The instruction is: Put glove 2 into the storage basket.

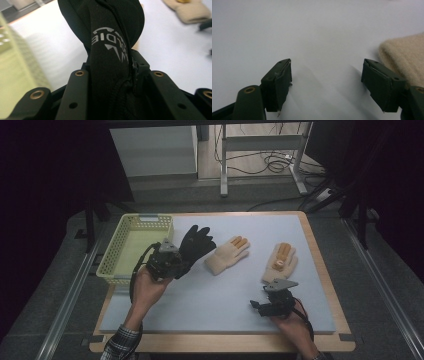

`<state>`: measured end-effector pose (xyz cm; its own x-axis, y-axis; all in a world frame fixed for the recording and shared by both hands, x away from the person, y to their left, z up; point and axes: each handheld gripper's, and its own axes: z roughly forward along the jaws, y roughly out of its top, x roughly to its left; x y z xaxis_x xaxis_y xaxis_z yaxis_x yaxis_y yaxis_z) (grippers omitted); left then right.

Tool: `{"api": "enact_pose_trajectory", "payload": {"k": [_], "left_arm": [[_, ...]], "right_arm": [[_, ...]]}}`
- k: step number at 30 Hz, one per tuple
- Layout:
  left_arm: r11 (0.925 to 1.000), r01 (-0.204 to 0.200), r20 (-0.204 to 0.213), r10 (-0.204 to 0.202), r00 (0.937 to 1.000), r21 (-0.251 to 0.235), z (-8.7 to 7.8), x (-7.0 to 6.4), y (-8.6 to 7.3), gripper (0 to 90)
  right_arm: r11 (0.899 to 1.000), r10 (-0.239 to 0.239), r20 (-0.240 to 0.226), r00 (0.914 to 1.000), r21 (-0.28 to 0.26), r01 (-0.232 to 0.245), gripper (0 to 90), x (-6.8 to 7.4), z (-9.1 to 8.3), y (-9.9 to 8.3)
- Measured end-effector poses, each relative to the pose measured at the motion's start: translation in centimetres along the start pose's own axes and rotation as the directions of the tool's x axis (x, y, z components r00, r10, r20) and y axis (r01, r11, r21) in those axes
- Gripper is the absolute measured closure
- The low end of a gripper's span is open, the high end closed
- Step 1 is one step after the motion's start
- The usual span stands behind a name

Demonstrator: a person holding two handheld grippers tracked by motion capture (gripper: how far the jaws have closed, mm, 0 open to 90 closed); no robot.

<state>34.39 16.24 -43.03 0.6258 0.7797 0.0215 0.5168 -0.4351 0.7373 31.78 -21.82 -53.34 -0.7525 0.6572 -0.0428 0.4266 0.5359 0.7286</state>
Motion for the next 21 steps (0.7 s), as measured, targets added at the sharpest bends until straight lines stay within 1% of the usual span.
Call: {"api": "enact_pose_trajectory", "payload": {"k": [1, 2, 3, 4, 6, 7, 9, 10, 12, 13, 14, 15, 16, 17, 18, 19, 20, 21], "left_arm": [[0.9999, 0.012, -0.024, -0.012, 0.9996, 0.002, -0.2, 0.8, 0.1, 66.4], [0.9999, 0.012, -0.024, -0.012, 0.9996, 0.002, -0.2, 0.8, 0.1, 66.4], [0.9996, 0.029, -0.045, -0.029, 0.9985, 0.001, -0.5, 1.6, 0.0, 66.2], [0.9996, 0.029, -0.045, -0.029, 0.9985, 0.001, -0.5, 1.6, 0.0, 66.2], [0.9988, 0.048, -0.067, -0.048, 0.9966, -0.002, -0.7, 2.6, -0.1, 66.1], [0.9977, 0.068, -0.09, -0.068, 0.9937, -0.005, -1.0, 3.6, -0.2, 65.9], [0.9962, 0.087, -0.111, -0.087, 0.99, -0.007, -1.3, 4.6, -0.5, 65.8], [0.9962, 0.087, -0.111, -0.087, 0.99, -0.007, -1.3, 4.6, -0.5, 65.7], [0.9944, 0.105, -0.136, -0.105, 0.9852, -0.006, -1.6, 5.7, -0.8, 65.6], [0.9923, 0.124, -0.161, -0.123, 0.9793, -0.005, -1.9, 6.8, -1.2, 65.5], [0.9923, 0.124, -0.161, -0.123, 0.9793, -0.005, -1.9, 6.8, -1.2, 65.4], [0.991, 0.134, -0.174, -0.133, 0.9758, -0.005, -2.0, 7.3, -1.4, 65.4], [0.9882, 0.153, -0.204, -0.151, 0.9673, -0.007, -2.3, 8.4, -1.9, 65.3], [0.9866, 0.163, -0.217, -0.16, 0.9631, -0.003, -2.4, 9.0, -2.1, 65.2], [0.9866, 0.163, -0.217, -0.16, 0.9631, -0.003, -2.4, 9.0, -2.1, 65.2], [0.9824, 0.187, -0.239, -0.182, 0.954, -0.001, -2.6, 10.1, -2.7, 65.1], [0.9824, 0.187, -0.239, -0.182, 0.954, -0.001, -2.6, 10.1, -2.7, 65.1], [0.9775, 0.211, -0.261, -0.203, 0.9436, 0.0, -2.7, 11.1, -3.3, 65.0]], "right_arm": [[1.0, 0.001, 0.0, 1.0, 0.0, -0.001, 24.1, 0.0, 0.0, 0.0], [1.0, 0.001, 0.0, 1.0, 0.0, -0.001, 24.1, 0.0, 0.0, 0.0], [1.0, 0.0, 0.0, 1.0, 0.0, 0.0, 24.1, 0.0, 0.0, 0.0], [1.0, 0.0, 0.0, 1.0, 0.0, 0.0, 24.1, 0.0, 0.0, 0.0], [1.0, 0.0, 0.0, 1.0, -0.001, 0.0, 24.1, 0.0, 0.0, 0.0], [1.0, 0.001, 0.0, 1.0, 0.0, -0.001, 24.1, 0.0, 0.0, 0.0], [1.0, 0.0, 0.001, 1.0, 0.0, 0.0, 24.1, 0.0, 0.0, 0.0], [1.0, 0.0, 0.0, 1.0, 0.0, 0.0, 24.1, 0.0, 0.0, 0.0], [1.0, 0.0, 0.001, 1.0, 0.0, 0.0, 24.1, 0.0, 0.0, 0.0], [1.0, -0.002, 0.001, 1.0, -0.001, 0.002, 24.1, 0.0, 0.0, 0.0], [1.0, -0.002, 0.001, 1.0, -0.001, 0.002, 24.1, 0.0, 0.0, 0.0], [1.0, -0.001, 0.0, 1.0, 0.0, 0.001, 24.1, 0.0, 0.0, 0.0], [1.0, 0.0, 0.0, 1.0, 0.0, 0.0, 24.1, 0.0, 0.0, 0.0], [1.0, 0.0, 0.0, 1.0, -0.001, 0.0, 24.1, 0.0, 0.0, 0.0], [1.0, 0.0, 0.0, 1.0, -0.001, 0.0, 24.1, 0.0, 0.0, 0.0], [1.0, 0.0, 0.0, 1.0, -0.001, 0.0, 24.1, 0.0, 0.0, 0.0], [1.0, 0.0, 0.0, 1.0, -0.001, 0.0, 24.1, 0.0, 0.0, 0.0], [1.0, 0.001, 0.0, 1.0, 0.0, -0.001, 24.1, 0.0, 0.0, 0.0]]}}
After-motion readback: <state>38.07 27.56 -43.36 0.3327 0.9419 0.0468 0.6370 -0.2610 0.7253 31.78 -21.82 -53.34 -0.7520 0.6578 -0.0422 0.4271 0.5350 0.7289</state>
